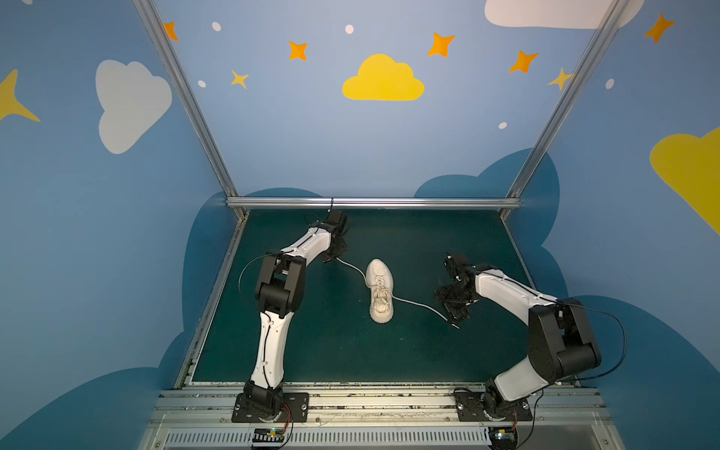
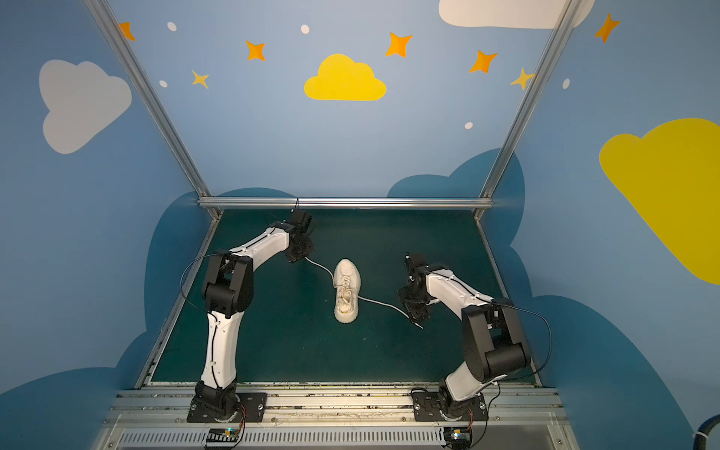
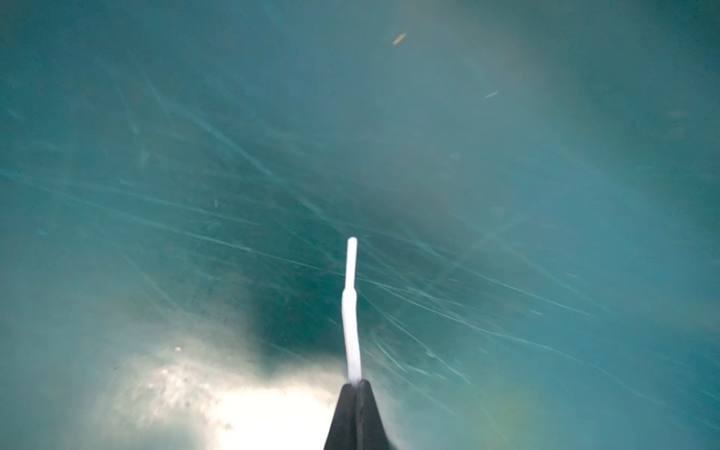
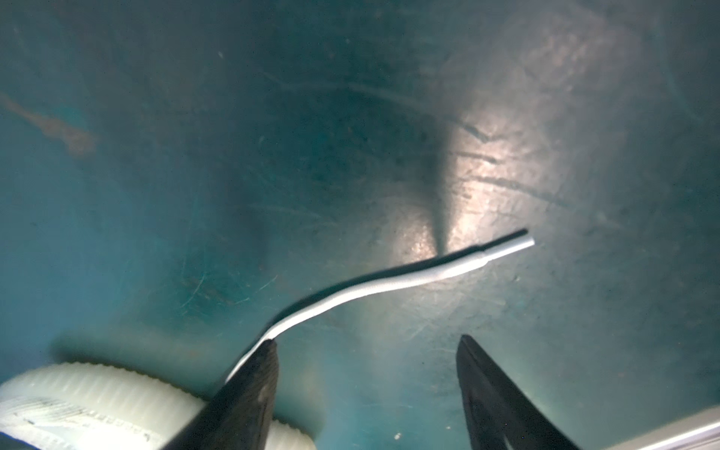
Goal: Tie the shoes
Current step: 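Grasp one lace tip with each gripper on either side of the sneaker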
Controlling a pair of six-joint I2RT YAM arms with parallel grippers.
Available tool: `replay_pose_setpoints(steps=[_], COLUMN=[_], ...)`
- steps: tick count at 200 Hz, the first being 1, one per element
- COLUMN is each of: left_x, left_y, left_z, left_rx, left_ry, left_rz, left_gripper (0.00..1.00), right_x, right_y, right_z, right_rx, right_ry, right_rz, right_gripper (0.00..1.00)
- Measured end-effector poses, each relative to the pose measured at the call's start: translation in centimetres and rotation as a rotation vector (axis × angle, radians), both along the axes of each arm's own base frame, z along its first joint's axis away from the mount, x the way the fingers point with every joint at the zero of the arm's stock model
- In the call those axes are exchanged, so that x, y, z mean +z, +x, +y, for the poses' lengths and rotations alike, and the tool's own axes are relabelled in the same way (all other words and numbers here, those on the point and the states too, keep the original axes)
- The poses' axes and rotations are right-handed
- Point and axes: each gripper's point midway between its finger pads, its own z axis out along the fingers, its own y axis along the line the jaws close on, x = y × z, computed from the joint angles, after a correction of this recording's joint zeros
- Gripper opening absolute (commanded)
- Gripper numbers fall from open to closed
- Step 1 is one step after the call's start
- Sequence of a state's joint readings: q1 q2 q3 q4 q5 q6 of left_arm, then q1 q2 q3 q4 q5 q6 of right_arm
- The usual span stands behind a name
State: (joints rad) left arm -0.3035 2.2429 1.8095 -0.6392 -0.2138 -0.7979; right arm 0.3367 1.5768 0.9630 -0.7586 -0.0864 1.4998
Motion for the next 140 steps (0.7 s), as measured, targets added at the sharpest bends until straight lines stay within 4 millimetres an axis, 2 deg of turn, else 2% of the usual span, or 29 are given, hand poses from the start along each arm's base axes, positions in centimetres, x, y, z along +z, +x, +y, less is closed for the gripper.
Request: replay_pose_setpoints(steps=[31,53,102,140], left_x=[2.8,3.8,3.1,2.3], left_y=[0.2,-0.1,-1.1,-2.7], left_z=[-0.3,-0.5,-0.7,-0.7], left_rx=[-0.021,-0.035,-0.063,-0.084], left_ry=[-0.016,-0.020,-0.009,0.004], left_rz=[-0.052,-0.070,-0.050,-0.020], left_gripper=[0.03,0.03,0.03,0.03], right_x=[-0.1,-0.6,-1.4,-2.0], right_y=[0.1,0.3,0.7,0.9], right_z=[0.3,0.5,0.7,0.8], right_rx=[-0.036,-0.059,-0.086,-0.094], right_ry=[0.004,0.003,0.005,0.002], right_rz=[0.005,0.015,0.019,0.028], right_gripper=[0.66,0.62,0.51,0.42])
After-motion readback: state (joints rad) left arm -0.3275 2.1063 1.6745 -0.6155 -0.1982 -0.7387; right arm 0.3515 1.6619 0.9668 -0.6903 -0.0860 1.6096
